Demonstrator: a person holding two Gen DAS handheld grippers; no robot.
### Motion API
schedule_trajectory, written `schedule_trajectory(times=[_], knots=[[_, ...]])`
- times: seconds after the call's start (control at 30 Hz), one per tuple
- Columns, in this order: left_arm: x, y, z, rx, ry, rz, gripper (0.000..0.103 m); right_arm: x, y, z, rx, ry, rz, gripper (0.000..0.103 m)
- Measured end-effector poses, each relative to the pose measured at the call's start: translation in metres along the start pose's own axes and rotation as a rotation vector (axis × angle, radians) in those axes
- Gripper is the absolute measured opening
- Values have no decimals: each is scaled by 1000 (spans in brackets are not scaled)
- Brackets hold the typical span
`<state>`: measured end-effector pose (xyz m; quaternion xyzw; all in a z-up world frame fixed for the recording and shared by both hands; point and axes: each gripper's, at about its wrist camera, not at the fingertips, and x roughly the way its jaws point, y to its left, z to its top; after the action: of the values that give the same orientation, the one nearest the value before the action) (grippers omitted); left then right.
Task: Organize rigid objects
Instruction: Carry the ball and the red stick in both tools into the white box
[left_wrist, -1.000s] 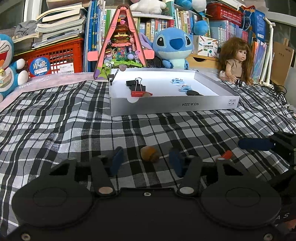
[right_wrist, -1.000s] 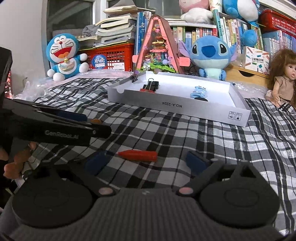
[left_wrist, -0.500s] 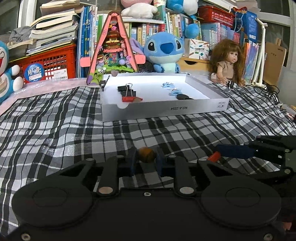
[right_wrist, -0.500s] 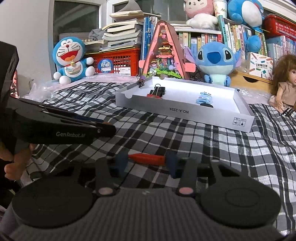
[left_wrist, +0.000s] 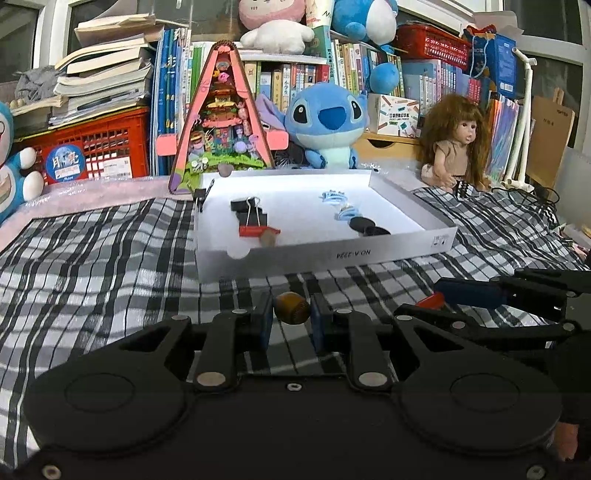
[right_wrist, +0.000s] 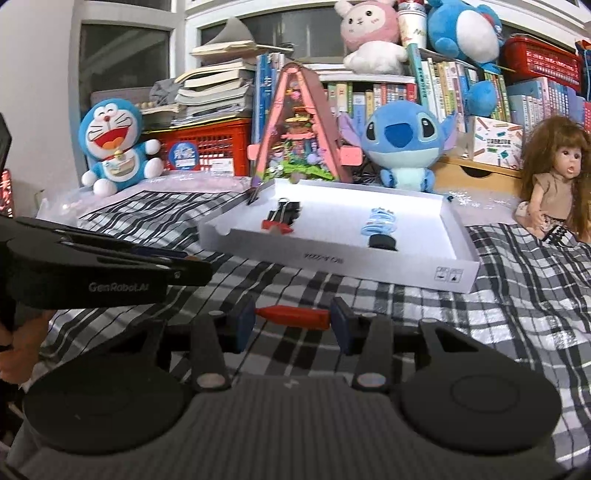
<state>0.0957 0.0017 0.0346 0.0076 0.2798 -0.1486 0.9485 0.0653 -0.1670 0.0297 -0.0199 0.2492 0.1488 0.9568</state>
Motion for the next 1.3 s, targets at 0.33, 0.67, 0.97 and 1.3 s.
schedule_trajectory(times=[0.33,0.67,0.97,1.3], knots=[[18,7,22,-58,11,2,20,11,-20,20,55,7,-54,50],[51,35,61,-165,106,-44,20,36,-48,53,133,72,-81,50],[83,39,76,-210,164,-45,20,68,-77,79,238,159,-95,50],[117,43,82,-245,230,-30,20,104,-103,94,324,239,-95,50]])
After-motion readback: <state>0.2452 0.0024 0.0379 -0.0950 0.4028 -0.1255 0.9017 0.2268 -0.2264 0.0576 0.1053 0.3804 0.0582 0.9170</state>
